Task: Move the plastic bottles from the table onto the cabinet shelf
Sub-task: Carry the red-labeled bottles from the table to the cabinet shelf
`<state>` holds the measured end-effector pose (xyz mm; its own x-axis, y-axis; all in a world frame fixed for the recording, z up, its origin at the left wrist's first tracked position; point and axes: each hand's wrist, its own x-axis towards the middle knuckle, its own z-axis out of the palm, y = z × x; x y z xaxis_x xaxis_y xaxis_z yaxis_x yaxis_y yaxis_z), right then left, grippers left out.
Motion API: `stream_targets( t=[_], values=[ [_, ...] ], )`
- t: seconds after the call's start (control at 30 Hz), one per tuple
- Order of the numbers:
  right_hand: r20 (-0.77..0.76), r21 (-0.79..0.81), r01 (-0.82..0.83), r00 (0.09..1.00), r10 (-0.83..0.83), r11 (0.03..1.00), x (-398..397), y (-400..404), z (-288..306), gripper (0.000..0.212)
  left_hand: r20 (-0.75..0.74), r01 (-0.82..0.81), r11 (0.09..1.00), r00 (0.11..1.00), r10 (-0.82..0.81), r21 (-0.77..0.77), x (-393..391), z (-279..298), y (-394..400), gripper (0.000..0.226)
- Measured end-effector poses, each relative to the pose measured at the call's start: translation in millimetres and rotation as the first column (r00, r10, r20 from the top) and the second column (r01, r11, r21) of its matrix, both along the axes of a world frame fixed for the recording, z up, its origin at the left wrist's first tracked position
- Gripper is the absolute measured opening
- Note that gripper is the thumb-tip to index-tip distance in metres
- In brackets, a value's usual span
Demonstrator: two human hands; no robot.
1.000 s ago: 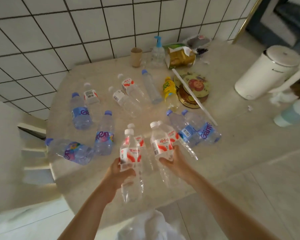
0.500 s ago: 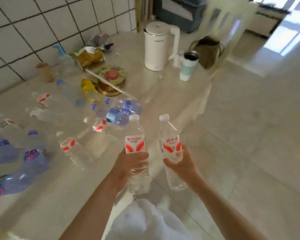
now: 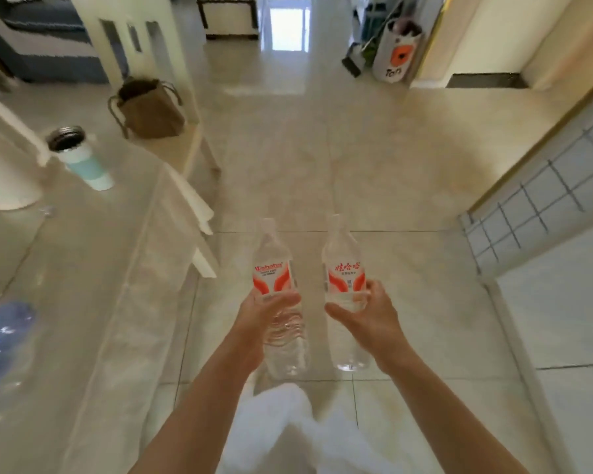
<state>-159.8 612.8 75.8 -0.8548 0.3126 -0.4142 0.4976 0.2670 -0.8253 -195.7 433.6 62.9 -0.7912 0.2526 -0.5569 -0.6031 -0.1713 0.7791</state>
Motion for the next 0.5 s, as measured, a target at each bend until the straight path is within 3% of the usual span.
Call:
stream_targets(
  t=[0.13,0.27,0.5],
  values=[
    [0.001,-0.003,0.222,0.975,-0.222,0.975,2.2,58.1,-6.0,0.067,0.022,0.127,0.988,0.992,-0.126,-0.092,-27.3,-0.3,65.8,0.059],
    [0.01,-0.001,0.389,0.921,-0.389,0.921,-4.6,111.9,-11.6,0.071,-0.018,0.231,0.947,0.97,-0.241,-0.225,-57.8,-1.6,130.9,0.035],
    [0.001,0.013,0.584,0.812,-0.584,0.812,-29.3,190.5,-10.4,0.069,-0.096,0.48,0.823,0.844,-0.528,-0.304,-117.0,-1.5,235.3,0.041]
  ],
)
